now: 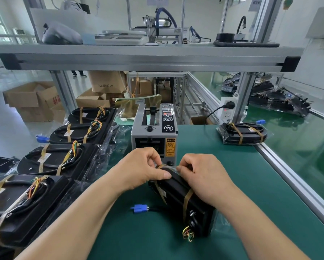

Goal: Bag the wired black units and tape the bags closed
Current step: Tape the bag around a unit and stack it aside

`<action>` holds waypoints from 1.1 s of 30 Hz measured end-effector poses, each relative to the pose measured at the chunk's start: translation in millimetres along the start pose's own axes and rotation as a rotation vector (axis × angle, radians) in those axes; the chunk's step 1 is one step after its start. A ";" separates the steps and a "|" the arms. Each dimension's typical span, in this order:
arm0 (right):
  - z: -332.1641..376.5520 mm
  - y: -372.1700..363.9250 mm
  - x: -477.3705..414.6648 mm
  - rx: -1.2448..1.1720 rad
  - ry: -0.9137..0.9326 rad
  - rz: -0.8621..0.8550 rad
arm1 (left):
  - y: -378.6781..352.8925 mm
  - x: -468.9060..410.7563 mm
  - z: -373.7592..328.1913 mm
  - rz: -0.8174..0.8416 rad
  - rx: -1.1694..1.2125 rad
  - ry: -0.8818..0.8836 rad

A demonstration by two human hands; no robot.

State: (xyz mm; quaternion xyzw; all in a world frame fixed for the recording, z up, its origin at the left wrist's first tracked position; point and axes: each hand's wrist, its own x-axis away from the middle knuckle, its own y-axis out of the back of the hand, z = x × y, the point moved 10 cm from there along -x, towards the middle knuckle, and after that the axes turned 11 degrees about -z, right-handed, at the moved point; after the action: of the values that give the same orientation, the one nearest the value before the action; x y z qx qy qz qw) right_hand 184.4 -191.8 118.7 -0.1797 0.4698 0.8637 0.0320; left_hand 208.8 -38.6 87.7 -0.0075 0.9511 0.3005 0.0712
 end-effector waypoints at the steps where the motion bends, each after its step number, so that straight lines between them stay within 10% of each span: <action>1: 0.3 0.1 0.1 -0.002 0.002 0.000 | -1.6 -1.2 0.1 0.026 -0.010 0.013; 22: 44.9 0.6 17.5 0.253 0.431 -0.062 | -6.9 4.6 17.5 0.045 0.289 0.111; 33: 10.9 -8.5 28.8 0.172 0.124 0.183 | 29.2 66.9 80.6 -0.529 0.561 0.304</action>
State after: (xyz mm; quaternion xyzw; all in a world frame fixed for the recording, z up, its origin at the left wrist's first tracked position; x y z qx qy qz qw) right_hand 156.3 -181.3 107.5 -0.1857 0.5575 0.8069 -0.0606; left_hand 151.5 33.3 29.8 -0.2762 0.9611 -0.0038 0.0037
